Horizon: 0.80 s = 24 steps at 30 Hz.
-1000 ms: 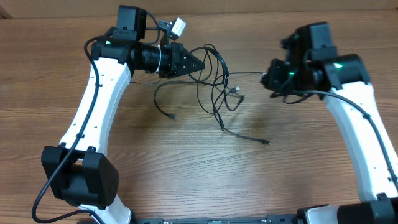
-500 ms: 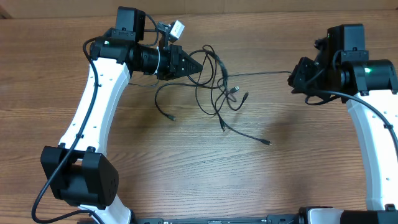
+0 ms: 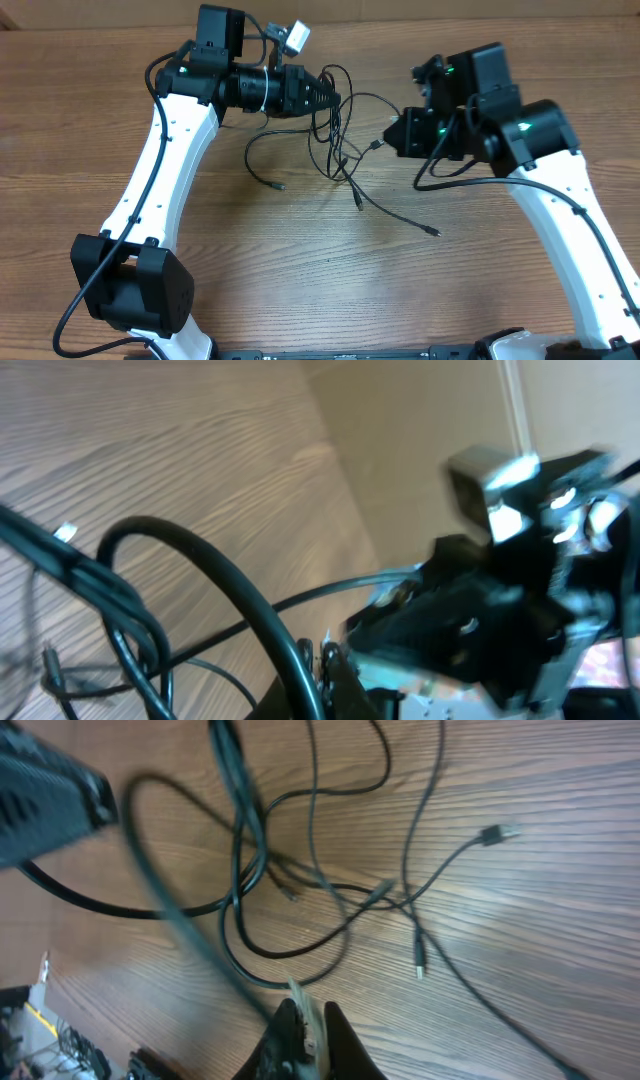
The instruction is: Untangle cables
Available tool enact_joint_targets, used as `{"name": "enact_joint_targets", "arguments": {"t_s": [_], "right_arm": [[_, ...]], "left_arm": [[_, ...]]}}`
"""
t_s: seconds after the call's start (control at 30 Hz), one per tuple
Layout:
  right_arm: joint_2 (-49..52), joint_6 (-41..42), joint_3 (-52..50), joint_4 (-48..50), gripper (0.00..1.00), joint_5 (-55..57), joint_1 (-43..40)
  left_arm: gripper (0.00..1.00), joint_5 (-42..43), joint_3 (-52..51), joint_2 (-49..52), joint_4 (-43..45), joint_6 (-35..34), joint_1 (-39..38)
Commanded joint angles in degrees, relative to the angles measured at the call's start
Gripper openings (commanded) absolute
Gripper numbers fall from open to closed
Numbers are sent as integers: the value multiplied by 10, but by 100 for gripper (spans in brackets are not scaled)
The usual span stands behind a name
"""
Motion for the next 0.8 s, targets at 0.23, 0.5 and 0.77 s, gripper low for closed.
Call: {"name": "enact_joint_targets", "arguments": {"t_s": [0.23,0.5,0.77], "right_arm": [[30,21,2,20,95,-3,33],[40,78,-3,0,88,14,33],[45,196,-12,16,79,48,33]], "left_arm": [[4,90,9,-21,61,-111,0],[4,116,9,-21,98,-149,0],[4,127,9,-21,101,-159,0]]}}
